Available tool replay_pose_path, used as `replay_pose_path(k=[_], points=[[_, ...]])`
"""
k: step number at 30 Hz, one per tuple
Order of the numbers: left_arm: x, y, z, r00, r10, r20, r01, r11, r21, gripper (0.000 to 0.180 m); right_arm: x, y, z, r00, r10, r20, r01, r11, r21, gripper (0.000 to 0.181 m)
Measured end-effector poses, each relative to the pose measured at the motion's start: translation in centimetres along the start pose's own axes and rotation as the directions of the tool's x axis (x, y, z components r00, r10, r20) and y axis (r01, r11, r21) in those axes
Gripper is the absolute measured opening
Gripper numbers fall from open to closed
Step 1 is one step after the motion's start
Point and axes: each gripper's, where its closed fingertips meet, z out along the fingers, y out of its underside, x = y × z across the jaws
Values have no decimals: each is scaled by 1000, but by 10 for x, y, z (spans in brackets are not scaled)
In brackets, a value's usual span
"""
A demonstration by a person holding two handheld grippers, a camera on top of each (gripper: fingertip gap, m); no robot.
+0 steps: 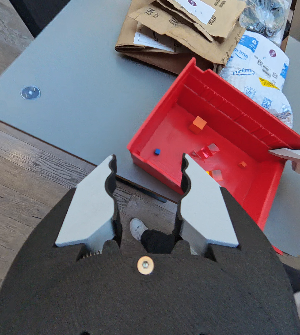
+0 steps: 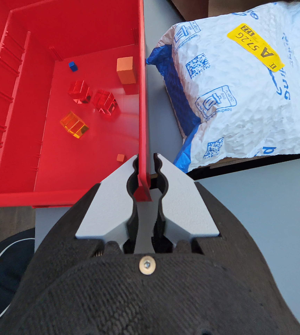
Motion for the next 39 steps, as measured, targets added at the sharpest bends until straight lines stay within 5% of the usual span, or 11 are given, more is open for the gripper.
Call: replay_pose_path(k=[4, 9, 16, 22, 39], points=[[-32, -40, 52, 983, 181, -30, -183, 978, -95, 77, -3, -4, 16, 998, -25, -61, 22, 999, -49, 8], [-30, -30, 104, 923, 251, -292, -338, 891, -303, 69, -3, -5, 19, 992, 77, -101, -82, 996, -43, 5], [-6, 16, 119, 801, 224, -555, -530, 698, -482, 16, -16, 0, 18, 983, 115, -145, -122, 992, -40, 5], [-16, 11, 127, 731, 483, -481, -680, 569, -462, 2, -37, 12, 17, 970, 169, -173, -190, 976, -110, 4], [173, 22, 67, 447, 665, -599, -894, 310, -322, 1, -74, 114, -161, 857, 378, -351, -386, 921, 50, 3]])
